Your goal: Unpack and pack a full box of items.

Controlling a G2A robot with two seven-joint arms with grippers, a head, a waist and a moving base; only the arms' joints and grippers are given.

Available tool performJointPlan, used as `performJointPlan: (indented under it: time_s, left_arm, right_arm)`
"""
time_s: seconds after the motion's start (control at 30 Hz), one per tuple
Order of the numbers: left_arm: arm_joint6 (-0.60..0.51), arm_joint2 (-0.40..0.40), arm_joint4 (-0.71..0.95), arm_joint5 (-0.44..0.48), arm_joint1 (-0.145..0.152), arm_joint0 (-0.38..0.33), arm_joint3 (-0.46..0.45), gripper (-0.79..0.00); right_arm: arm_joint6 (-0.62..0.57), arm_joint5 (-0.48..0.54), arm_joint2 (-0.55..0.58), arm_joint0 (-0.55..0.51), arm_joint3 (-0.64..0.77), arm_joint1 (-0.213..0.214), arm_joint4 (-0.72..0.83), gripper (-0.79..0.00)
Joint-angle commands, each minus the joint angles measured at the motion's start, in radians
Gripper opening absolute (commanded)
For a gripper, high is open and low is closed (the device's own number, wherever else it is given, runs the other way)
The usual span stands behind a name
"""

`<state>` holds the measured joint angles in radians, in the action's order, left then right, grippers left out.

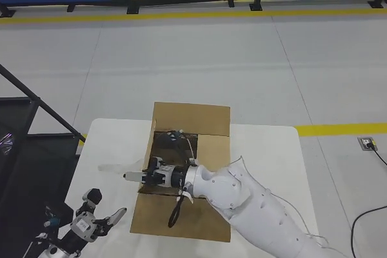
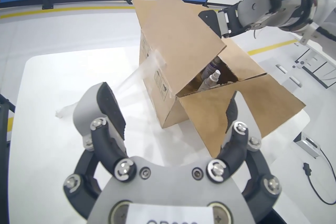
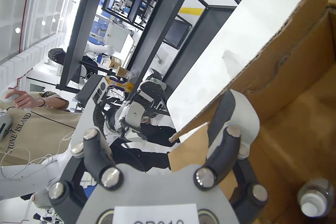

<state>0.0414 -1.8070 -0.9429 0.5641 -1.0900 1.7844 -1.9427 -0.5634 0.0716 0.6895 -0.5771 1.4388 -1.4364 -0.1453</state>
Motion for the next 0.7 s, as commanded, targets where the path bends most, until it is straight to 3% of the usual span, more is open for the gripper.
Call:
performJointPlan:
  time_s: [0.0, 0.43, 0.67]
  left_arm:
    - [-0.02, 0.014, -0.001, -0.012, 0.0, -0.036, 0.016, 0.0]
    - [-0.136, 0.114, 0.025, -0.053, 0.0, -0.26, 0.159, 0.0]
    - [-0.13, 0.108, 0.064, -0.055, 0.0, -0.277, 0.174, 0.0]
  right_arm:
    - [0.015, -0.018, -0.026, 0.017, -0.002, -0.014, -0.011, 0.0]
    - [0.108, -0.062, -0.145, 0.168, -0.176, -0.131, -0.014, 0.0]
    - [0.108, -0.014, -0.157, 0.191, -0.233, -0.17, -0.005, 0.0]
